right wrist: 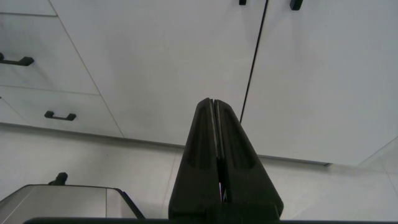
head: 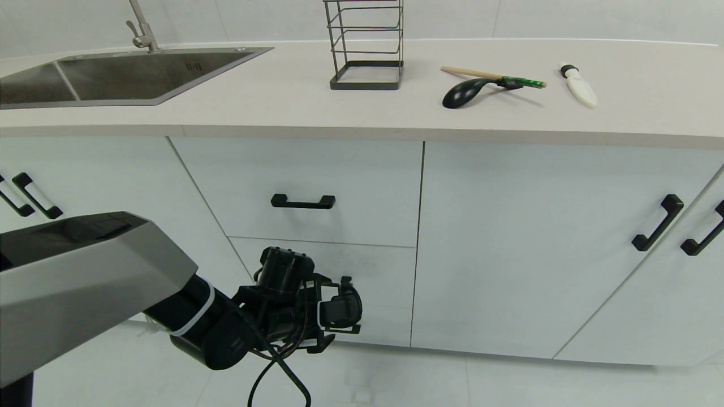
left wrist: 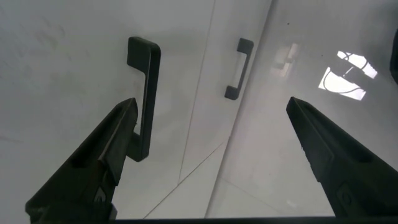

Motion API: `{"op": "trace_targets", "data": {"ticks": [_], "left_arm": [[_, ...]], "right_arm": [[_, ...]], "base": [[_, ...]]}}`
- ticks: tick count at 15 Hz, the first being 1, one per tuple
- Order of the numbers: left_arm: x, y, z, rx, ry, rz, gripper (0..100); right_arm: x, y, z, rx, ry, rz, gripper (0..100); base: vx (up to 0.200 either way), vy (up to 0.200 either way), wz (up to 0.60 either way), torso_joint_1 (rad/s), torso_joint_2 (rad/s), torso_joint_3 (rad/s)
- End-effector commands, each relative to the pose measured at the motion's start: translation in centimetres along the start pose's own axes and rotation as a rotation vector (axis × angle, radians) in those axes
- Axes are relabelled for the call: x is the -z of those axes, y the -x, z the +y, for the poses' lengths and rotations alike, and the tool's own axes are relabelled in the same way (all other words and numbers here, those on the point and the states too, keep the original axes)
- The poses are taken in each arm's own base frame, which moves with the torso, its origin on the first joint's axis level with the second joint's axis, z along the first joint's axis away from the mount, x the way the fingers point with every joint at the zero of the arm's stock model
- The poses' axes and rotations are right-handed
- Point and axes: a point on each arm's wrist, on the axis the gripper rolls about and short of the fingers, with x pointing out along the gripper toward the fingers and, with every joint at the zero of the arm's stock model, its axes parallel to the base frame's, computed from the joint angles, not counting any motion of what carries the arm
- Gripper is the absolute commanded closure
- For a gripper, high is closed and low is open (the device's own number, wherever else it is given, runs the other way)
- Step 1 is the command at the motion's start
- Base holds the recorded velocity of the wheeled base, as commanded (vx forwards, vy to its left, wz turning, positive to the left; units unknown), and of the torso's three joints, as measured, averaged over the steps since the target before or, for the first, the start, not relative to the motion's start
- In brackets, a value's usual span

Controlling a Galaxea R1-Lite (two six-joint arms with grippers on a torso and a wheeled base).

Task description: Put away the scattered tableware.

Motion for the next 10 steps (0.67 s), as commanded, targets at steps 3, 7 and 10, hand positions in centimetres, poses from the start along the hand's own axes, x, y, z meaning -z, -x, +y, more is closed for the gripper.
{"op": "trace_targets", "data": {"ticks": [3,7,10], "left_arm": [[1.0,-0.9,0.9,-0.017,-0.041,0.018,0],[0.9,-2.7,1.0,0.005,-0.068,-0.01,0],[1.1,-3.3,0.6,0.019,-0.067,-0.005,0]], "right_arm": [[0.0,0.0,0.0,0.0,0.001,0.0,100],[0.0,0.0,0.0,0.0,0.001,0.0,100],[0.0,0.0,0.0,0.0,0.001,0.0,100]], "base": [[0.0,0.0,0.0,0.0,0.0,0.0],[0.0,0.0,0.0,0.0,0.0,0.0],[0.0,0.0,0.0,0.0,0.0,0.0]]}}
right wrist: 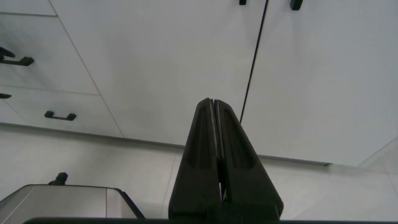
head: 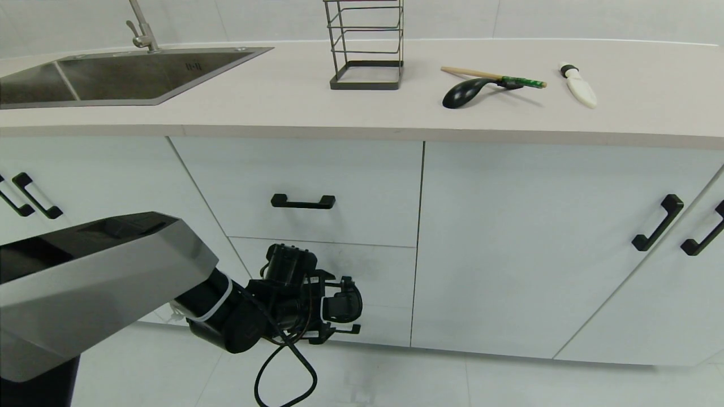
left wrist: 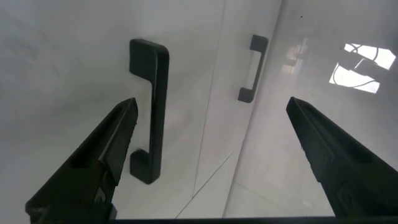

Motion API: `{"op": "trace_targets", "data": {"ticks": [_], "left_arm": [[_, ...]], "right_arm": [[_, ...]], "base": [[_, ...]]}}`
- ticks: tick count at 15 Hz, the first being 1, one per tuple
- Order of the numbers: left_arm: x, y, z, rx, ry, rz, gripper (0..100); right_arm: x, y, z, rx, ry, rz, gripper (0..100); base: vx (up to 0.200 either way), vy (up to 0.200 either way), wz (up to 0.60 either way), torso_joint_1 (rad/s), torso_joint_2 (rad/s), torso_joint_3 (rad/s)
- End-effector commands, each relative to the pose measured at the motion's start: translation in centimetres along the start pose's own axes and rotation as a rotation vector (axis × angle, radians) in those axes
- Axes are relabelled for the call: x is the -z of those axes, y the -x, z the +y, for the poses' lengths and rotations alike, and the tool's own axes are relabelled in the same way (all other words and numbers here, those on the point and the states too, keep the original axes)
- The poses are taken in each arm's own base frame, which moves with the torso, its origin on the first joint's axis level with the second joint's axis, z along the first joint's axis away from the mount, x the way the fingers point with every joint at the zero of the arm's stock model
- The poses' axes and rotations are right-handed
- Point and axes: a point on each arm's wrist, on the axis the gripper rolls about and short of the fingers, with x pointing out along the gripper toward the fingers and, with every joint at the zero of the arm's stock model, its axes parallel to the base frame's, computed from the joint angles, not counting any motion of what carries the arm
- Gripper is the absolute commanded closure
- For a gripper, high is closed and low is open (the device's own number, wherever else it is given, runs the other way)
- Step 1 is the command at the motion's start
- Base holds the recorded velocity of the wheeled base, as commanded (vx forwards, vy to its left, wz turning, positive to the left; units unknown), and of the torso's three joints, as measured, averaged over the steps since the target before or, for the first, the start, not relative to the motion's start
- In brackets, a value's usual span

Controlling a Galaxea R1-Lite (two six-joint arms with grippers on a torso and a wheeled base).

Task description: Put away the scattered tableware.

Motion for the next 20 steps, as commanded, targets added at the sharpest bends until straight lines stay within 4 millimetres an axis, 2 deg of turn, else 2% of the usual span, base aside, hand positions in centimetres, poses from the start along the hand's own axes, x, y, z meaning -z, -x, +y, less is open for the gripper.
{"op": "trace_targets", "data": {"ticks": [1,5,9,15,18,20], "left_arm": [[0.1,-0.8,-0.4,0.013,0.001,0.005,0],[0.2,-1.4,-0.5,0.021,0.001,0.005,0],[0.6,-0.9,-1.7,0.077,0.002,-0.007,0],[0.5,1.1,-1.8,0.077,0.003,-0.012,0],[0.5,2.8,-1.8,0.071,0.004,-0.014,0],[0.4,4.8,-1.7,0.053,0.003,-0.024,0]], "right_arm": [[0.0,0.0,0.0,0.0,0.001,0.001,100],[0.0,0.0,0.0,0.0,0.001,0.001,100],[0.0,0.0,0.0,0.0,0.001,0.001,100],[0.0,0.0,0.0,0.0,0.001,0.001,100],[0.0,0.0,0.0,0.0,0.001,0.001,100],[0.0,0.0,0.0,0.0,0.001,0.001,100]], "base": [[0.0,0.0,0.0,0.0,0.0,0.0],[0.0,0.0,0.0,0.0,0.0,0.0],[0.0,0.0,0.0,0.0,0.0,0.0],[0.0,0.0,0.0,0.0,0.0,0.0],[0.0,0.0,0.0,0.0,0.0,0.0],[0.0,0.0,0.0,0.0,0.0,0.0]]}}
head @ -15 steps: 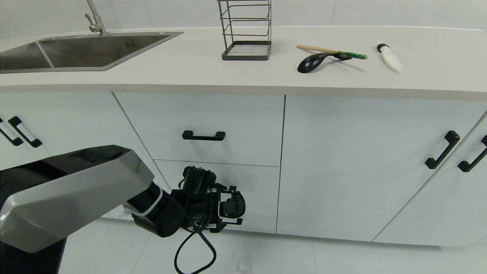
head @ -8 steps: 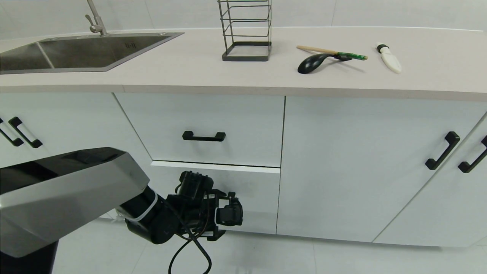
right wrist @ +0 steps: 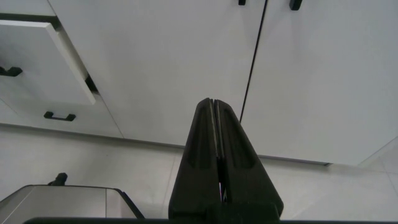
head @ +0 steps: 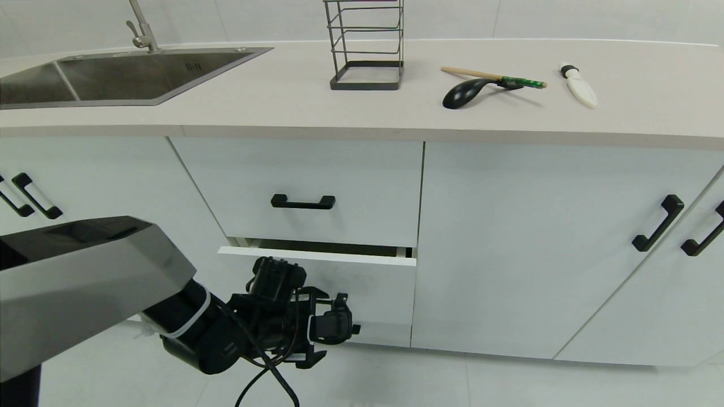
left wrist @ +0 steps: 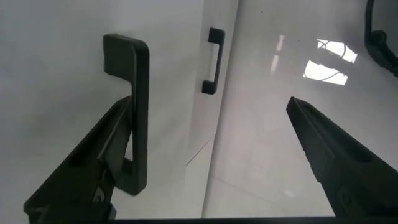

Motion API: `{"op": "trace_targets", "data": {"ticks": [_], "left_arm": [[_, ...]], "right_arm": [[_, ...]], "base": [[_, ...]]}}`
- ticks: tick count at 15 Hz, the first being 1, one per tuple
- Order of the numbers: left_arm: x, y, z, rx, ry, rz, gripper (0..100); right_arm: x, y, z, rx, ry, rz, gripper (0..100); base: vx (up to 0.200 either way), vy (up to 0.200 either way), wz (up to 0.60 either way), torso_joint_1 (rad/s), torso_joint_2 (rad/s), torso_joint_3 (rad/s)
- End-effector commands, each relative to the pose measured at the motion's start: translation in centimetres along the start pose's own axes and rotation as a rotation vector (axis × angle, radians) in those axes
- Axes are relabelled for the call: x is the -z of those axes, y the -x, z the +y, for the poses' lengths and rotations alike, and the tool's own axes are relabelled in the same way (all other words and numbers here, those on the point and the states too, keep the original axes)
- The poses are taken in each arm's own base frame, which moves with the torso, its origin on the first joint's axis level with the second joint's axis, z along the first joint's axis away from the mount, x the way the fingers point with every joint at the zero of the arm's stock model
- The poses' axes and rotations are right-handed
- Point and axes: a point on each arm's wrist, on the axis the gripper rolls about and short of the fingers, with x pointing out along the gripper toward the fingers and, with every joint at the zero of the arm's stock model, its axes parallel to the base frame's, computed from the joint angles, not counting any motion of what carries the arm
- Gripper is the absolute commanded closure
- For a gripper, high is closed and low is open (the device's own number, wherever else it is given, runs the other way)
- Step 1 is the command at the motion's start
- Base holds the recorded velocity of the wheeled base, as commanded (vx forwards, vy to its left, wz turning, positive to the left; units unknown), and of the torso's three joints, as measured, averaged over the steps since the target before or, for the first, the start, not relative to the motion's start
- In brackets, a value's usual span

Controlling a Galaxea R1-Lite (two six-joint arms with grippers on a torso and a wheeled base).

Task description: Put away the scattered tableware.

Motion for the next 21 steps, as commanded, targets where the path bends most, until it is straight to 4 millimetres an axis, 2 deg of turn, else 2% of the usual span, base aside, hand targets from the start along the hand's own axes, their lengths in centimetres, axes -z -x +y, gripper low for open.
{"op": "trace_targets", "data": {"ticks": [1,6,7,8,9,13,15,16,21], "left_arm": [[-0.4,3.5,0.3,-0.053,-0.004,-0.021,0],[-1.6,10.7,-0.6,-0.099,-0.03,-0.087,0],[-1.8,11.9,-0.3,-0.102,-0.015,-0.094,0],[-1.8,12.0,-0.2,-0.104,-0.011,-0.097,0],[-2.5,13.0,1.3,-0.108,0.012,-0.141,0],[-3.8,12.6,4.4,-0.088,0.006,-0.223,0],[-3.9,11.8,5.0,-0.086,0.009,-0.229,0],[-3.7,9.5,6.2,-0.071,0.02,-0.232,0],[-3.0,6.5,6.8,-0.076,0.039,-0.213,0]], "right_arm": [[0.0,0.0,0.0,0.0,0.001,0.001,100],[0.0,0.0,0.0,0.0,0.001,0.001,100],[0.0,0.0,0.0,0.0,0.001,0.001,100],[0.0,0.0,0.0,0.0,0.001,0.001,100],[0.0,0.0,0.0,0.0,0.001,0.002,100],[0.0,0.0,0.0,0.0,0.001,0.001,100],[0.0,0.0,0.0,0.0,0.001,0.001,100],[0.0,0.0,0.0,0.0,0.001,0.001,100],[0.0,0.0,0.0,0.0,0.001,0.001,100]], "base": [[0.0,0.0,0.0,0.0,0.0,0.0],[0.0,0.0,0.0,0.0,0.0,0.0],[0.0,0.0,0.0,0.0,0.0,0.0],[0.0,0.0,0.0,0.0,0.0,0.0],[0.0,0.0,0.0,0.0,0.0,0.0],[0.0,0.0,0.0,0.0,0.0,0.0],[0.0,0.0,0.0,0.0,0.0,0.0],[0.0,0.0,0.0,0.0,0.0,0.0],[0.0,0.0,0.0,0.0,0.0,0.0]]}}
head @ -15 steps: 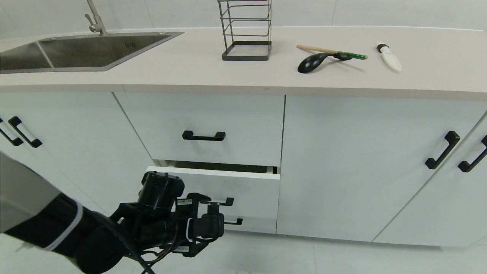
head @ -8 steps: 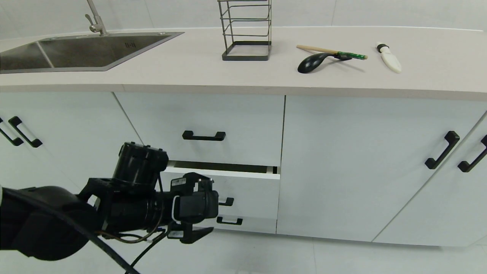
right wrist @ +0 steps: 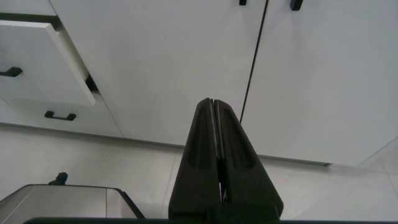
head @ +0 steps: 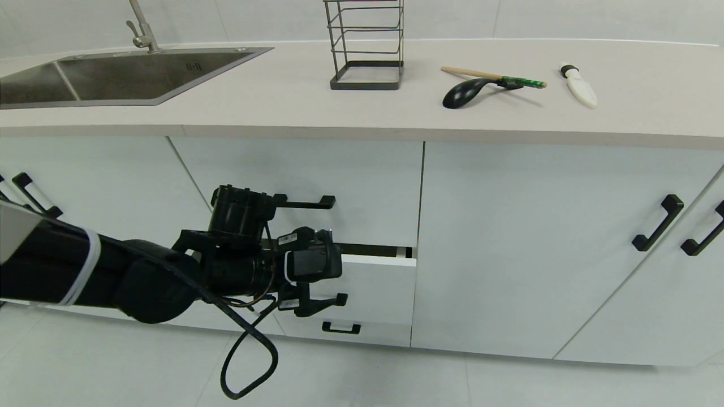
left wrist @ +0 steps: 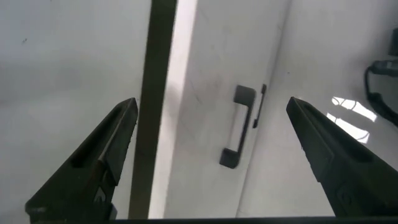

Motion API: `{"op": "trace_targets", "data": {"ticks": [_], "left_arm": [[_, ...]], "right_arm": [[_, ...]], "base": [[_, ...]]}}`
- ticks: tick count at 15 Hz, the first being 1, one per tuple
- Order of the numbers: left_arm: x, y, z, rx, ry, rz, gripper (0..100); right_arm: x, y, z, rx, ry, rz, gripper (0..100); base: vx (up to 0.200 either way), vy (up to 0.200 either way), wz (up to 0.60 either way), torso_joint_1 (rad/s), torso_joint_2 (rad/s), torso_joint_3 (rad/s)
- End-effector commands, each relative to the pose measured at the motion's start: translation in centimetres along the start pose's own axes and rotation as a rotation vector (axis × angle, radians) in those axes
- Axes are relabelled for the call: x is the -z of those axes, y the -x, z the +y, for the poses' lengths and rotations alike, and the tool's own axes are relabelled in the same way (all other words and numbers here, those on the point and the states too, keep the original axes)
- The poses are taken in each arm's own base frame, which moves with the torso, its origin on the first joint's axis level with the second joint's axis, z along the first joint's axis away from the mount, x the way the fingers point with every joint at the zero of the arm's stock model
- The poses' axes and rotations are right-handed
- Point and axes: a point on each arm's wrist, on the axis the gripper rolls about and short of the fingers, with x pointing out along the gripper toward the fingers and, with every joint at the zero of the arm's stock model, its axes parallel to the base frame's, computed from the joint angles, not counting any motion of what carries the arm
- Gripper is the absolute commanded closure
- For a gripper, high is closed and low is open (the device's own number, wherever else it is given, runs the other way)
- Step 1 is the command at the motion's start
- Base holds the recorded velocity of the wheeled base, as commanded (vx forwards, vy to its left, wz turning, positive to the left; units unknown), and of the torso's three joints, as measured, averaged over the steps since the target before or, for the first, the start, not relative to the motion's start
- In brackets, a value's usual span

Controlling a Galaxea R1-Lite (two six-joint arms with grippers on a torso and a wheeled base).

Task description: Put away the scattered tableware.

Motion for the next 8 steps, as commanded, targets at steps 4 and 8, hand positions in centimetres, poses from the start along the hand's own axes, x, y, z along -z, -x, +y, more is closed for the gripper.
{"op": "trace_targets", "data": {"ticks": [4,8], "left_arm": [[1.25,-2.72,-0.67,0.031,0.015,0.022,0],[1.47,-3.06,-0.82,0.037,0.018,0.026,0]], "right_arm": [[-0.01,-0.01,0.0,0.0,0.0,0.0,100],[-0.01,-0.01,0.0,0.0,0.0,0.0,100]], "base": [[0.0,0.0,0.0,0.0,0.0,0.0],[0.0,0.0,0.0,0.0,0.0,0.0]]}}
